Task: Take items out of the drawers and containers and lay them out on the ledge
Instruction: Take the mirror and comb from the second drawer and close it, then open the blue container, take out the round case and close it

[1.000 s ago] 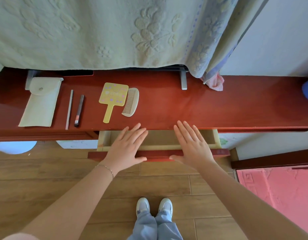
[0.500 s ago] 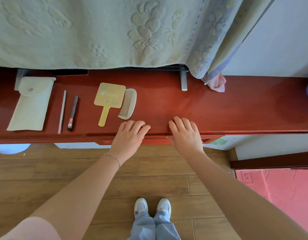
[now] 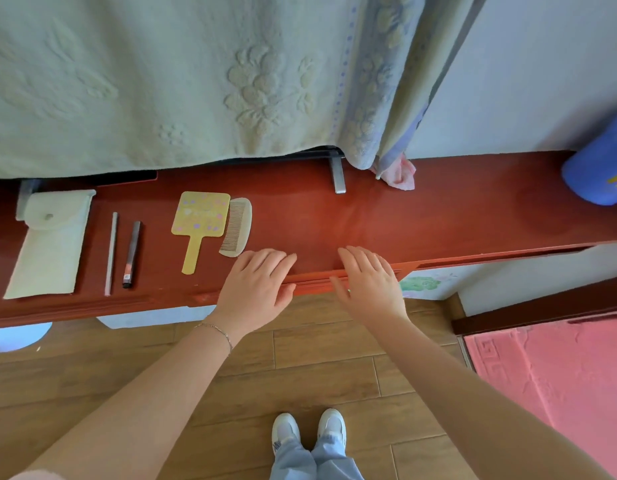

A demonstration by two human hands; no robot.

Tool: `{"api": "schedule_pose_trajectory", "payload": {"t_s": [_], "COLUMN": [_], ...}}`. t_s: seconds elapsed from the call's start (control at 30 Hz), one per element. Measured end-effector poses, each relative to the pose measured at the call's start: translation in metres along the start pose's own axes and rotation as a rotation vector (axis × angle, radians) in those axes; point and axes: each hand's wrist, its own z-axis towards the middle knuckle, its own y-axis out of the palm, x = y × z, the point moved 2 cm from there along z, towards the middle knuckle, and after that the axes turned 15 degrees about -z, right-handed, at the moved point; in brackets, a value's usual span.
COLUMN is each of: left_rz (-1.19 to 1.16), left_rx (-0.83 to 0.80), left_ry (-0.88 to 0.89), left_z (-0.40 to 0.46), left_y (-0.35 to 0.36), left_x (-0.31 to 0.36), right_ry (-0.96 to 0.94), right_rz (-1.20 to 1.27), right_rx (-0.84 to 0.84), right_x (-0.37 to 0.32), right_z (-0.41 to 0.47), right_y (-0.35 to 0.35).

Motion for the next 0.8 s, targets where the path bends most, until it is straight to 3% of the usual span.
{"api": "schedule_pose_trajectory", "payload": {"t_s": [0.3,0.57,0.8], "left_rz": [-0.189,-0.3,-0.285], "left_rx": [-0.03,-0.116,-0.144], "left_ry": [0.15,0.288,0.345], "left_z": [0.07,0.109,0.156], "left_y": [-0.02,0.007,0.019], "left_x": [0.099,0.19,0.243], "right_ry": [0.405,0.702,0.72], "right_rz": [0.004,-0.02,-0.137], "right_rx": [-0.096,-0.053,-0.062], "right_x": [0.121,0.202,0.267], "right_z": [-0.1,-0.189,-0.222], "right_y": [-0.055,-0.087,-0.084]}}
